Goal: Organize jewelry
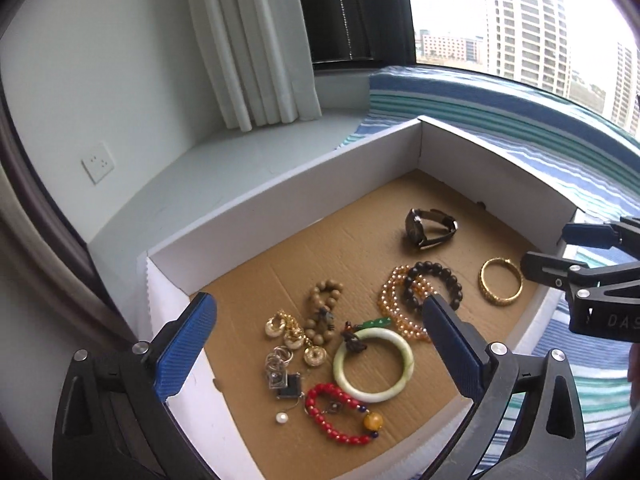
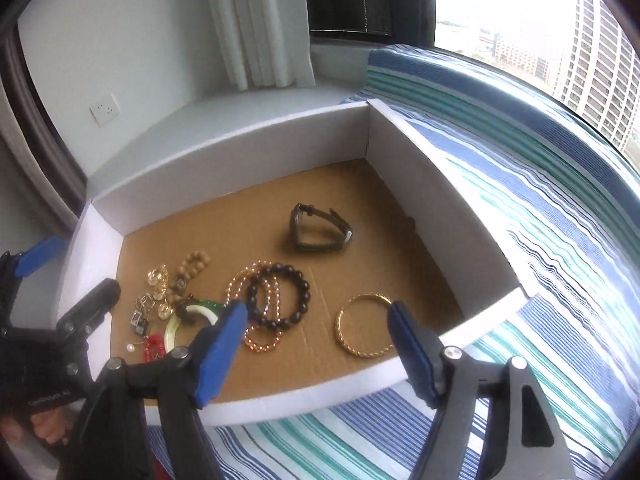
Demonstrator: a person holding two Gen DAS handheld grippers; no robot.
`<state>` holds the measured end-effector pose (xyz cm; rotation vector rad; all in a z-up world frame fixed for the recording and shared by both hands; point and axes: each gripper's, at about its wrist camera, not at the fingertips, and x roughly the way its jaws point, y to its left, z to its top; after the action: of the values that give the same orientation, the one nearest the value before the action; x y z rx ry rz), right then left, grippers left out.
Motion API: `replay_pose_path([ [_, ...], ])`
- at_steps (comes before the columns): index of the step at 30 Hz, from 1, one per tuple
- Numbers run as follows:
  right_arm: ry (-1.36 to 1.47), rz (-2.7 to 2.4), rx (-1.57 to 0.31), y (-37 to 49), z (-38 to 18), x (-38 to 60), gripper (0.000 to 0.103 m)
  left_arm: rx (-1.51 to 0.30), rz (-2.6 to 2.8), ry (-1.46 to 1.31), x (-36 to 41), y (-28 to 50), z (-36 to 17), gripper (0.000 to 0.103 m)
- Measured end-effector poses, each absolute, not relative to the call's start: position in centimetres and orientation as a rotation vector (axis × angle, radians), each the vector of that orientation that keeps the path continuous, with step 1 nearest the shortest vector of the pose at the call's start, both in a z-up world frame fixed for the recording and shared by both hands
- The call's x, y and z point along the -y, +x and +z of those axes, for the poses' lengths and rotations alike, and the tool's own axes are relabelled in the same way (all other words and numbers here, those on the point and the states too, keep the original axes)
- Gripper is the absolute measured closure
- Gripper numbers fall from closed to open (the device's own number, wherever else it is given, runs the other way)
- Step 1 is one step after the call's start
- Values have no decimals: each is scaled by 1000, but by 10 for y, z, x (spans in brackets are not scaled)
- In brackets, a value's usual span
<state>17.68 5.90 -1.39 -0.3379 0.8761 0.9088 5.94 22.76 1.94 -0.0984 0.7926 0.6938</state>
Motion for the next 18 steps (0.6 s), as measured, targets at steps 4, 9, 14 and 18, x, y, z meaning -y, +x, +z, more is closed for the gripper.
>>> replay_pose_path([
  [4, -353, 904, -829, 161, -4, -52, 24, -853, 688, -224, -232, 51, 20, 1],
  [9, -371, 909, -816, 153, 4, -50, 24, -855, 727, -274, -232, 41, 19, 1],
  [14, -412, 900, -800, 144, 2, -54, 24, -893, 747, -295, -232, 38, 15, 1],
  [18, -431, 882, -799, 141, -2, -56, 24, -895, 746, -324, -234, 35, 14, 1],
])
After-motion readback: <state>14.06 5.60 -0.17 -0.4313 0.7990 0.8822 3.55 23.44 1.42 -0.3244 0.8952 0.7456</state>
